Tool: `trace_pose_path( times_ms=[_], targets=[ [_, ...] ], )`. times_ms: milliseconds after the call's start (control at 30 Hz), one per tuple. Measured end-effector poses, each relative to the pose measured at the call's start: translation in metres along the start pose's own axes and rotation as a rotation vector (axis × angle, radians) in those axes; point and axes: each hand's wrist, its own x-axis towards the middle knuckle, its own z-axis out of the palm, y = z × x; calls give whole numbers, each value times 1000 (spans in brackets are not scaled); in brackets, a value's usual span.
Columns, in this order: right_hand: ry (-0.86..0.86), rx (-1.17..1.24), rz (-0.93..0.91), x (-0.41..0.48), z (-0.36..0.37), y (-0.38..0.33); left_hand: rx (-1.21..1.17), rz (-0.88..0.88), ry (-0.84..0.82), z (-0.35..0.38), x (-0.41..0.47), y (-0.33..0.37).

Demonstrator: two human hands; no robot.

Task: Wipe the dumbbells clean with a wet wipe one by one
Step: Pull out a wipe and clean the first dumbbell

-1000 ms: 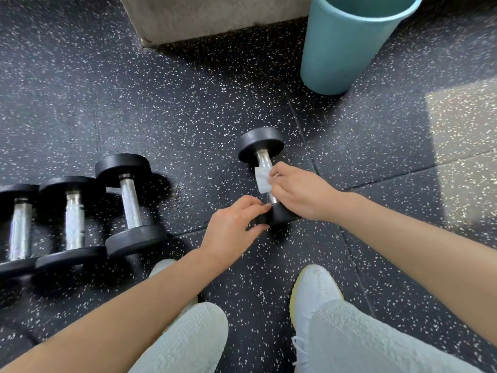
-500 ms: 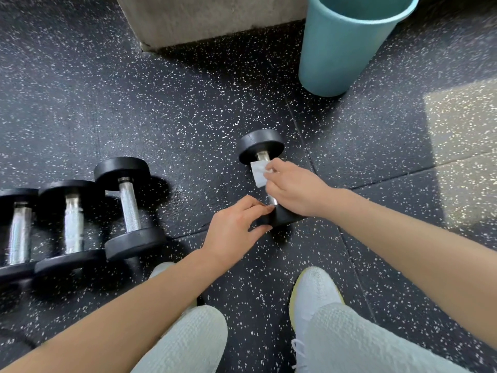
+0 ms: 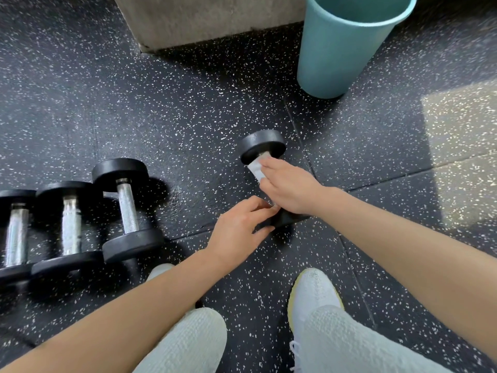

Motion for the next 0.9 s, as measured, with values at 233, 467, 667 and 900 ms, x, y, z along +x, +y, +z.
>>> trace_pose_path(
  times_ms=[233, 467, 667, 900],
  targets=[
    [-38, -128, -34, -50, 6, -5, 54, 58, 18, 2, -5, -5],
    [-123, 0, 60, 7, -3, -2, 59, 52, 51, -3, 0, -1],
    [-123, 193, 191, -32, 13, 7, 71, 60, 114, -2, -6, -7],
    [-38, 301, 226, -39, 19, 15, -1, 69, 86, -1, -11, -5]
  ],
)
